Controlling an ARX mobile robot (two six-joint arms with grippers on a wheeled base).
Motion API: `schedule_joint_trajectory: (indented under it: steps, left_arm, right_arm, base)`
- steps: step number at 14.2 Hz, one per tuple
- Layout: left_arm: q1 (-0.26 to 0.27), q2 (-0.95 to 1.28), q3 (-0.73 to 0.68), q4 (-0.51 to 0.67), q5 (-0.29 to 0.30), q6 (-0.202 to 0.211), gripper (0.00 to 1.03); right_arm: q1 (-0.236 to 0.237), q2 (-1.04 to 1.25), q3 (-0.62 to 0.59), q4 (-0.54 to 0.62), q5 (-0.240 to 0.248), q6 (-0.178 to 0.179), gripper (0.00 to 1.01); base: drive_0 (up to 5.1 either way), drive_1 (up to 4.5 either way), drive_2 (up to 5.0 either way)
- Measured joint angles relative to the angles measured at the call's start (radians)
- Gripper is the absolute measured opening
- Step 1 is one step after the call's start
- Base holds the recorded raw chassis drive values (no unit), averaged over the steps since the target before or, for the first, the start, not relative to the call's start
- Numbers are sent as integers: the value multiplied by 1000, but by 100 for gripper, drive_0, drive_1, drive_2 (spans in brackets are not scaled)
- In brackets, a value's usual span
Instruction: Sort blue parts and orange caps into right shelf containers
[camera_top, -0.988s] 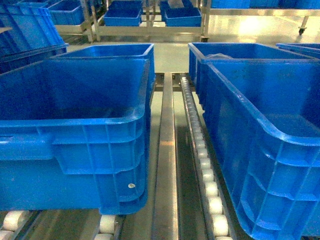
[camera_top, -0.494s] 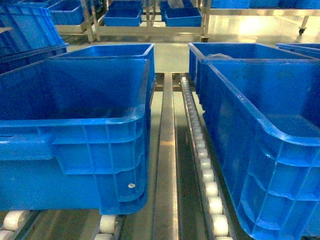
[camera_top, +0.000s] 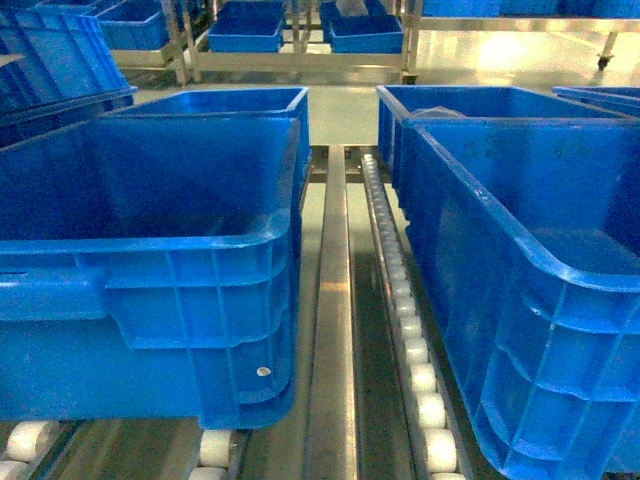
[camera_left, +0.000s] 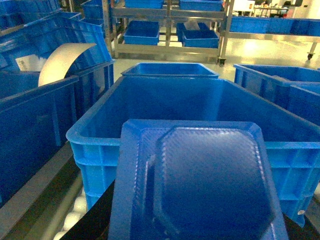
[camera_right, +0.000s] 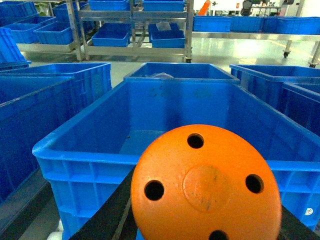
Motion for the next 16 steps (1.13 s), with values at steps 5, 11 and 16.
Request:
schedule_joint_trajectory:
  steps: [5, 11, 16]
  left_arm:
    - [0, 0, 0, 0, 0, 0, 41]
    - [0, 0, 0, 0, 0, 0, 41]
    - [0, 0, 0, 0, 0, 0, 41]
  right_arm:
    - [0, 0, 0, 0, 0, 0, 44]
    - [0, 0, 0, 0, 0, 0, 44]
    - [0, 0, 0, 0, 0, 0, 44]
  base:
    - [0, 0, 0]
    - [0, 0, 0]
    - [0, 0, 0]
